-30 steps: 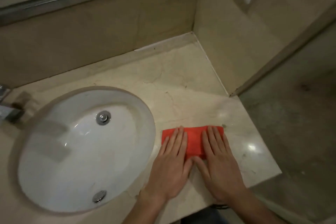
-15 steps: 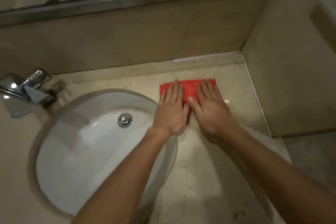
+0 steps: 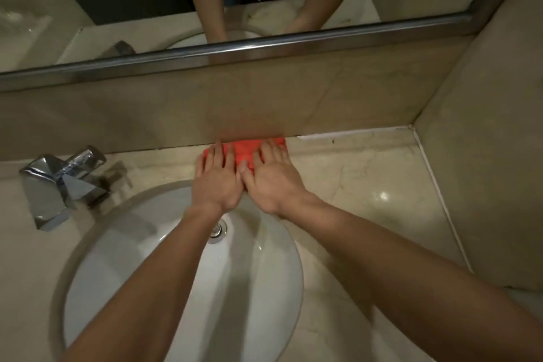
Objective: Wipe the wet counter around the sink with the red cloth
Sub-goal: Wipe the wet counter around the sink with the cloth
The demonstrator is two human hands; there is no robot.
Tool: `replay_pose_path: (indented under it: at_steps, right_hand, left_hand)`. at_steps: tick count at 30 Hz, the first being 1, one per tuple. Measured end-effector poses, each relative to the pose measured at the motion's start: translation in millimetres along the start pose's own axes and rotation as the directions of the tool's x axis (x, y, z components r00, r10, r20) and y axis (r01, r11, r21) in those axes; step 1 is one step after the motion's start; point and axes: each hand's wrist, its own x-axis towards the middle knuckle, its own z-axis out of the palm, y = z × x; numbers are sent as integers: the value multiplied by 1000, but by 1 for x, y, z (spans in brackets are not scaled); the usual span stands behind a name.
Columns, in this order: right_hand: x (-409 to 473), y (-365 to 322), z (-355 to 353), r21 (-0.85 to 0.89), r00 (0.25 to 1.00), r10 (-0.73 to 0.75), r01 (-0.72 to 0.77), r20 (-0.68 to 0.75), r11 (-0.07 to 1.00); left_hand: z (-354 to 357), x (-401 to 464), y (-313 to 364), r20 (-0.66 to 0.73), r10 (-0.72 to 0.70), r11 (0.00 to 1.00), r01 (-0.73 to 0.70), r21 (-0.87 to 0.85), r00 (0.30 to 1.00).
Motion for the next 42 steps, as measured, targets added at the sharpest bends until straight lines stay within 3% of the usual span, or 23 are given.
replay_pose_path:
  at_steps: [6,10,22,26,29,31,33,36,40,42]
  right_hand:
    - [-26,35,-3,27,999,-15,14,49,1000]
    - [-30,36,8,71,999,-8,6,31,997]
    - [44,-93,39,169,987,-151,141,46,976]
    - [47,-102,37,159,991,-130,125,17,979]
    - [33,-94,34,-38,986,-164,163,-9,986]
    - [27,-83,36,-167,982,-186,185,7,968]
    - [20,-70,40,-219,975,-208,188,-72,958]
    - [13,-57,43,-200,942,-226,178,-250,964]
    - [23,-65,31,32,929,-208,229,-307,973]
    - [32,-83,28,69,895,-232,278,-381,958]
  left_hand:
    - [7,-24,31,-84,20,992,-30,-119,996]
    - [9,-26,33,-59,38,975,-50,-215,998]
    - [13,-4,-125,-44,-50,993,45,-108,998]
    - [11,-10,-138,-107,34,983,-52,-174,994]
    - [11,-17,-138,-234,97,961,-152,-231,967]
    - [15,-21,-135,-213,178,953,-222,-206,961]
    - [21,-25,-129,-217,247,949,-281,-142,944]
    - [24,-20,-125,-316,267,945,-311,-97,911]
    - [14,-11,-146,-508,305,917,-391,-70,806]
    - [1,-11,-162,-609,244,925,-370,-88,755]
